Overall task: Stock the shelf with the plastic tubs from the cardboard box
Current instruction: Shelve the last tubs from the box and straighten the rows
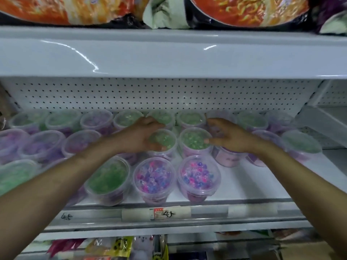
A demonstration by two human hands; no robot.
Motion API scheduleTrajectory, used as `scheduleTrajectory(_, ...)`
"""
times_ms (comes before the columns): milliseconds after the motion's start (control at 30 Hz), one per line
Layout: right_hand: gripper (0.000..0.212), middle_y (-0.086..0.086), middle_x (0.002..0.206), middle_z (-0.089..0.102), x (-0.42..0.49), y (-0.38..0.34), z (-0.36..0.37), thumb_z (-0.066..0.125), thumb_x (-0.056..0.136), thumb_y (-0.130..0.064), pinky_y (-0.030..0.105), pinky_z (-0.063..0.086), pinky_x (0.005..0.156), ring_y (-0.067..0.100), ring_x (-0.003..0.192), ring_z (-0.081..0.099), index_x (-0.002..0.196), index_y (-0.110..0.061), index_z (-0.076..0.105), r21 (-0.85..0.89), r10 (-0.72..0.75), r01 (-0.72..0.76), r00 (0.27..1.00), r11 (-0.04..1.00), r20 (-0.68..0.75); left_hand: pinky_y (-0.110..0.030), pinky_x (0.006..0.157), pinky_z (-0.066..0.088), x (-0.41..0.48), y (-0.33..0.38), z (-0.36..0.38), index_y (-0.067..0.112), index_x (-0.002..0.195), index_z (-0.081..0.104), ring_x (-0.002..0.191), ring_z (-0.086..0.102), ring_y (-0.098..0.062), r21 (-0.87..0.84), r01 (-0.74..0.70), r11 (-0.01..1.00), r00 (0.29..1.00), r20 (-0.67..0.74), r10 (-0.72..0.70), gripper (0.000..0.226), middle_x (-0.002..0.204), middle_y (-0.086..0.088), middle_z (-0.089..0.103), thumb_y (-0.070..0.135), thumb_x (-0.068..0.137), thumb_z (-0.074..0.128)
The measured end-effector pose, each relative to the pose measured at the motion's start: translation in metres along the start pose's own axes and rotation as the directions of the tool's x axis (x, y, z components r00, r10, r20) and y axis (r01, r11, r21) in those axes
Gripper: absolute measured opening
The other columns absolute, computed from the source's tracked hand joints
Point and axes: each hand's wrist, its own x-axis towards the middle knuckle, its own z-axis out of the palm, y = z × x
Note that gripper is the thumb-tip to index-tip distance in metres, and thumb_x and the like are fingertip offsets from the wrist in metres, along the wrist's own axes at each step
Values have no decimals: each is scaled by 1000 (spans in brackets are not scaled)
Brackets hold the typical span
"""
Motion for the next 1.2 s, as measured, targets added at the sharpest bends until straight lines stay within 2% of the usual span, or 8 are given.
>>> scheduleTrajectory(167, 81, -19, 149, 55, -13, -6, 9, 84, 84, -53, 25, 42, 112, -2, 133, 53, 153, -36, 46, 67, -100, 96, 994, 993, 50, -37, 118, 34, -12, 7, -1, 33, 158, 34, 141, 35, -21, 65, 42, 997, 998, 33, -44, 114, 153, 3, 37, 91, 62, 54)
scheduleTrajectory(300, 74, -28, 142, 56, -16, -7, 8, 86, 83, -48, 9, 39, 103, -16, 125, 51, 146, -39, 49, 98, -112, 107, 993, 989, 44, -32, 118, 30, -9, 12, 2, 28, 159, 36, 141, 35, -21, 66, 55, 996, 998, 9, -56, 106, 155, 1, 39, 77, 72, 73)
scheduleTrajectory(433, 81, -16, 149, 55, -29, 10, -11, 85, 84, -44, 31, 45, 114, 1, 133, 53, 154, -29, 45, 140, -55, 59, 998, 988, -32, -31, 115, 31, -6, 14, 1, 31, 158, 37, 143, 33, -20, 50, 56, 997, 998, -21, -55, 95, 158, 4, 36, 63, 78, 79)
scheduleTrajectory(500, 86, -15, 153, 50, -45, 30, -30, 85, 85, -42, 31, 45, 113, 2, 134, 52, 157, -28, 41, 157, 23, -15, 998, 987, -51, -30, 114, 32, -6, 16, -1, 31, 156, 39, 143, 34, -19, 15, 68, 998, 997, -37, -67, 92, 158, 5, 37, 64, 79, 77)
scheduleTrajectory(633, 99, -13, 142, 55, -76, 60, -50, 78, 65, -83, 42, 48, 110, 11, 126, 56, 147, -39, 45, 9, 79, -78, 996, 997, -38, -30, 113, 35, 12, 54, 3, 27, 155, 41, 143, 39, -21, -22, 28, 999, 998, -47, -29, 99, 159, 1, 38, 77, 75, 70)
scheduleTrajectory(800, 85, -20, 136, 62, -68, 69, -29, 94, 69, -56, 45, 52, 106, 4, 126, 60, 140, -43, 48, 38, -24, 25, 999, 999, -35, -27, 114, 28, 42, 97, 27, 29, 160, 31, 148, 33, -21, 68, -60, 996, 998, 2, 60, 94, 165, 0, 30, 67, 84, 71)
scheduleTrajectory(1067, 88, -21, 137, 61, -59, 80, -25, 91, 68, -60, 46, 51, 107, 8, 127, 59, 142, -45, 44, 45, -26, 30, 996, 999, -85, -42, 118, 36, 51, 96, 27, 31, 159, 32, 147, 36, -22, 53, -11, 999, 999, 32, 10, 101, 163, 3, 34, 80, 77, 65)
scheduleTrajectory(1200, 106, -16, 151, 51, -80, 103, -37, 87, 69, -71, 41, 44, 116, 10, 137, 51, 156, -35, 37, 74, 76, -66, 988, 995, -138, -29, 117, 26, 52, 109, 26, 28, 160, 31, 150, 29, -18, 46, -35, 998, 999, 21, 34, 96, 166, 5, 29, 67, 82, 71)
